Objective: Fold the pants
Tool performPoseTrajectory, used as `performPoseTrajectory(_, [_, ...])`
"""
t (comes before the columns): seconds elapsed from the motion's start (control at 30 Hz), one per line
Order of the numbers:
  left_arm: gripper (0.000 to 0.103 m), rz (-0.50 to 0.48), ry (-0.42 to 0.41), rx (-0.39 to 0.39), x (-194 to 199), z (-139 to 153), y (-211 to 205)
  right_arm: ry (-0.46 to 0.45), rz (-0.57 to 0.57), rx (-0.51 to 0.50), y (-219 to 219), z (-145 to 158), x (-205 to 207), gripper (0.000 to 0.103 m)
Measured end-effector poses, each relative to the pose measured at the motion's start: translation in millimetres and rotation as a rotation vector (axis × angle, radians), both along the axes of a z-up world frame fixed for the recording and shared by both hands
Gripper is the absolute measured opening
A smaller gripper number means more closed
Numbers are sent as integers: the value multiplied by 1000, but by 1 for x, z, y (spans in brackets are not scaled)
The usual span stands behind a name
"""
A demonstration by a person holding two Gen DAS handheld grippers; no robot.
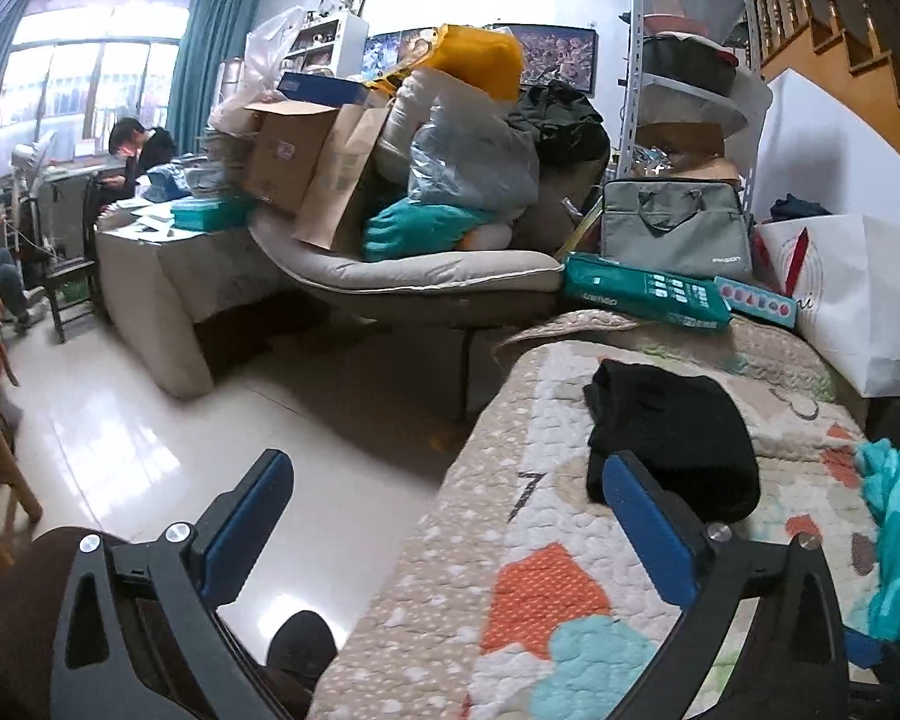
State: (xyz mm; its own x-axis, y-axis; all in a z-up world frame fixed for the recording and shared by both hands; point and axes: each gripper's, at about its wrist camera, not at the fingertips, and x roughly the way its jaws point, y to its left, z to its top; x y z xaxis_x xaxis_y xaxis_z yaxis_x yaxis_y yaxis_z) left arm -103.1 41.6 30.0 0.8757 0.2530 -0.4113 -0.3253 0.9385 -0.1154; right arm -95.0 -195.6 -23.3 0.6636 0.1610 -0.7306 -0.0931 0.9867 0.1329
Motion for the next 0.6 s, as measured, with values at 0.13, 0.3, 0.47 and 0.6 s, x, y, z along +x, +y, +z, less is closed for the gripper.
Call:
performPoseTrajectory(0.13, [103, -35, 58, 32, 2, -3, -5, -6, 17, -25, 5, -2, -5, 87])
performPoseTrajectory(0.3, [103, -82, 125, 160, 10, -9, -25, -18, 20, -47, 8, -2, -7, 88])
performPoseTrajectory(0.47, [103, -114, 148, 375, 10, -16, -59, -7, 16, -53, 8, -7, -5, 89])
performPoseTrajectory(0.6, [103, -198, 145, 421, 6, -19, -75, -3, 7, -59, 6, -9, -4, 89])
